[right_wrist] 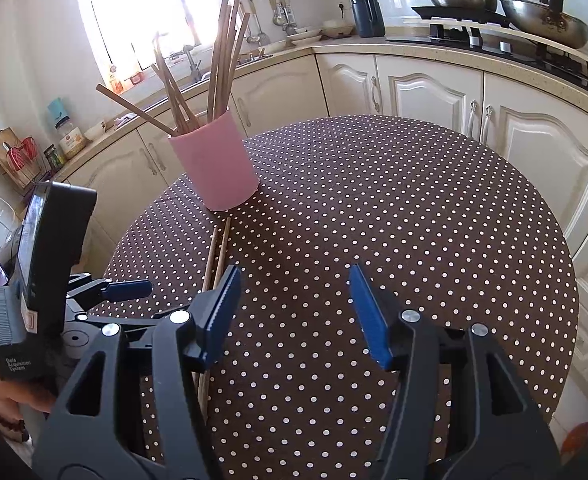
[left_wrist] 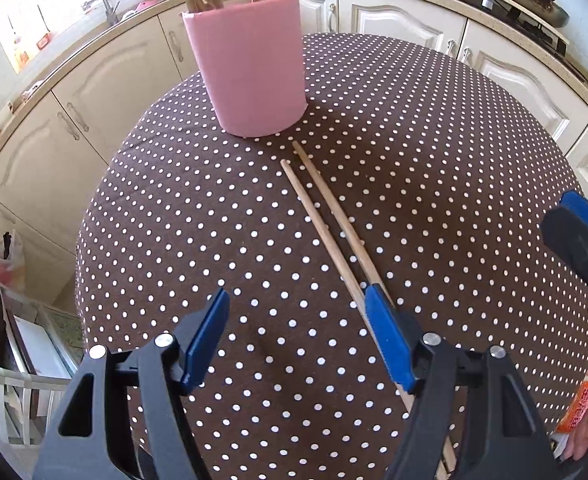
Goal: Organize utensils
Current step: 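Lower both tools to the last chopsticks and pinch one each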
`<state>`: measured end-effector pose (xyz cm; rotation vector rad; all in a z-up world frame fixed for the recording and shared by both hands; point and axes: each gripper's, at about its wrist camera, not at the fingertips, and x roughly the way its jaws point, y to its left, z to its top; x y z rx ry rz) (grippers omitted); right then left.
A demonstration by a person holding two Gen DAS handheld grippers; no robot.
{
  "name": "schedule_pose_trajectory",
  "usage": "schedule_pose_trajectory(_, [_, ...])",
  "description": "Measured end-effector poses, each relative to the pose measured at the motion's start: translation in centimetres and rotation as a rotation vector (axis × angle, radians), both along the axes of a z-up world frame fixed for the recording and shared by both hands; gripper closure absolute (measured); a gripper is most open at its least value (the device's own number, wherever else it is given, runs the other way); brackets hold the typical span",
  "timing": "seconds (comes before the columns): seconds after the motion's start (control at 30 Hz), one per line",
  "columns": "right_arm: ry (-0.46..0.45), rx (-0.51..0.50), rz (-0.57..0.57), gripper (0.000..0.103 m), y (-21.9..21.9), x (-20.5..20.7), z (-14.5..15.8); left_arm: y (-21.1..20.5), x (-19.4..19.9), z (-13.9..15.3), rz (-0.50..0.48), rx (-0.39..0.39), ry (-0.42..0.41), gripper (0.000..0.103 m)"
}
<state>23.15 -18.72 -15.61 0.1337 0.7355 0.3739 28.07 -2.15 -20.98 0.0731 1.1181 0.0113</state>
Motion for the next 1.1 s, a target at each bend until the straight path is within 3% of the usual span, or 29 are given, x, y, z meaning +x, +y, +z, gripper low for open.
schedule_pose_trajectory(0.2, [0.018,-0.008,0.013,0.046,0.5,0.2,-0.1,-0.6,0.7,-0.7,0.01,0.005,0.014,0.032])
schedule_pose_trajectory(0.3, [0.032,-0.025,0.025,0.046,0.8,0.3,-0.3,0.3,0.7,-0.6,-0.013,-0.042,0.01,0.032])
schedule_pose_trajectory(0.47, [0.08,-0.06,0.057,0.046,1.9,1.1,-0.5,2.1,0.2,0.1,-0.044,-0.055,0.002,0.062])
schedule_pose_trajectory(0.53, [0.108,-0.081,0.075,0.046,2.6,1.6,-0.6,2.9,0.4,0.3,-0.045,-0.056,0.007,0.082])
schedule_pose_trajectory(0.7, [0.181,-0.155,0.148,0.046,5.5,2.9,-1.2,5.7,0.8,0.1,-0.066,-0.108,0.016,0.096])
schedule_pose_trajectory(0.93, [0.297,-0.233,0.211,0.047,9.0,4.9,-2.5,7.1,1.2,-0.2,-0.067,-0.138,0.004,0.097])
schedule_pose_trajectory(1.1, [0.372,-0.331,0.235,0.066,11.0,5.5,-3.6,6.9,1.3,-0.3,-0.071,-0.141,-0.003,0.097])
